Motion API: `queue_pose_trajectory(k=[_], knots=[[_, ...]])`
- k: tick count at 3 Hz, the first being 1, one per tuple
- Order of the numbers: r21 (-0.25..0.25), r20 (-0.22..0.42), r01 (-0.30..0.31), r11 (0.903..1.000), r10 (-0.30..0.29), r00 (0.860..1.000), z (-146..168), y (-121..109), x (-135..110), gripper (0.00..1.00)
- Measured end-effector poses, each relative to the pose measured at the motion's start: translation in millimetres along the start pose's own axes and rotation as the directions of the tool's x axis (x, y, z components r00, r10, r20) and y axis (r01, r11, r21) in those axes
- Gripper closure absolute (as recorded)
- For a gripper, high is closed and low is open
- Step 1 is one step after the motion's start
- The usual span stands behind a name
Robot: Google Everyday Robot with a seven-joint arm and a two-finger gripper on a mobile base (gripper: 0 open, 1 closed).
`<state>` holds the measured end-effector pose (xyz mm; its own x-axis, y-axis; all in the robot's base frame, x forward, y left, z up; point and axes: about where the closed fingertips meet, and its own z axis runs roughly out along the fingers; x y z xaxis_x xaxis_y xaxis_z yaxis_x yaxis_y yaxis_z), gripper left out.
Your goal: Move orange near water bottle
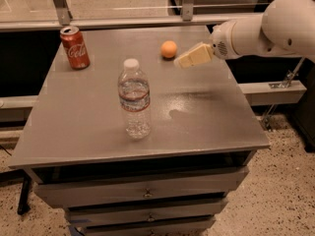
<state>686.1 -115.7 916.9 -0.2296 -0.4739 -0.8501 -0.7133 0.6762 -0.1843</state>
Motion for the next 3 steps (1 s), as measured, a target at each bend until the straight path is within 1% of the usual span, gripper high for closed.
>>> queue_pose_trajectory(k=[1, 2, 3], knots=[[0.034, 0.084, -0.084, 0.9959, 0.081, 0.993, 26, -21, 2, 0.0], [0.041, 0.134, -0.119, 0.9921, 0.112, 0.985, 52, -38, 5, 0.0], [0.038, 0.148, -0.111, 0.993, 0.105, 0.983, 77, -50, 7, 0.0]])
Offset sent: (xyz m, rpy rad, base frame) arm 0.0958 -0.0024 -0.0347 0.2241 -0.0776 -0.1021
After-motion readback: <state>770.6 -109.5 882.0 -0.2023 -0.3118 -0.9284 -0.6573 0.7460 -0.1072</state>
